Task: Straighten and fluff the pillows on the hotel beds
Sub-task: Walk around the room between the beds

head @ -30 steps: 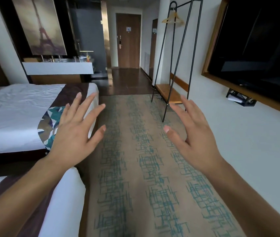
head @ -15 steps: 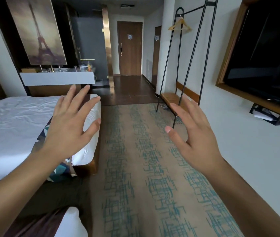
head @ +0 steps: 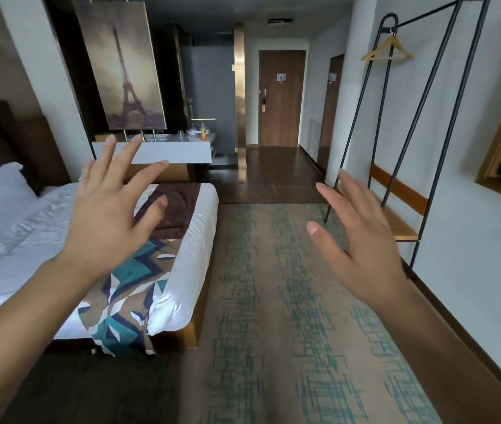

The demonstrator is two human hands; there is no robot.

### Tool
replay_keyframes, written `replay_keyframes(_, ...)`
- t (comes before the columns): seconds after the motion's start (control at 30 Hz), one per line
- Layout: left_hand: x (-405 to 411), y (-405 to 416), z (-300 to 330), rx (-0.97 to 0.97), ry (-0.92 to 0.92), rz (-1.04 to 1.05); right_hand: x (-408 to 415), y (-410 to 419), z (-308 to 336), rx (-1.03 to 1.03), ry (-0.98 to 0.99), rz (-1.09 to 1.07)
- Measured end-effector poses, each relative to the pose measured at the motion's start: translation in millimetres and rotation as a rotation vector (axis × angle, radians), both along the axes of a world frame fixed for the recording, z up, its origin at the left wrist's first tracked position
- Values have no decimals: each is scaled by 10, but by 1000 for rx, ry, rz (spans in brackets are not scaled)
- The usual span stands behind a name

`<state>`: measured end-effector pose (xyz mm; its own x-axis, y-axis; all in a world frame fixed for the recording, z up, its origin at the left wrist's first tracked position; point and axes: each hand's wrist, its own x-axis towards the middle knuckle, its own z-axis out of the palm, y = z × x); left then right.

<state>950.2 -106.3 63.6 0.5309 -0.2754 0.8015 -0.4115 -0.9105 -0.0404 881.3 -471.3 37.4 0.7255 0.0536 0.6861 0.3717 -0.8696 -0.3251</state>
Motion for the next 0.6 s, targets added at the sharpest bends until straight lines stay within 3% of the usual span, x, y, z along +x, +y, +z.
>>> replay_keyframes(0.27,821,199,60,-15,-21,90,1389,176,108,-14,-37,118)
replay_keyframes(0.6,2128,1193,-110,-63,71,205,2972,1162,-50,-22,36,201)
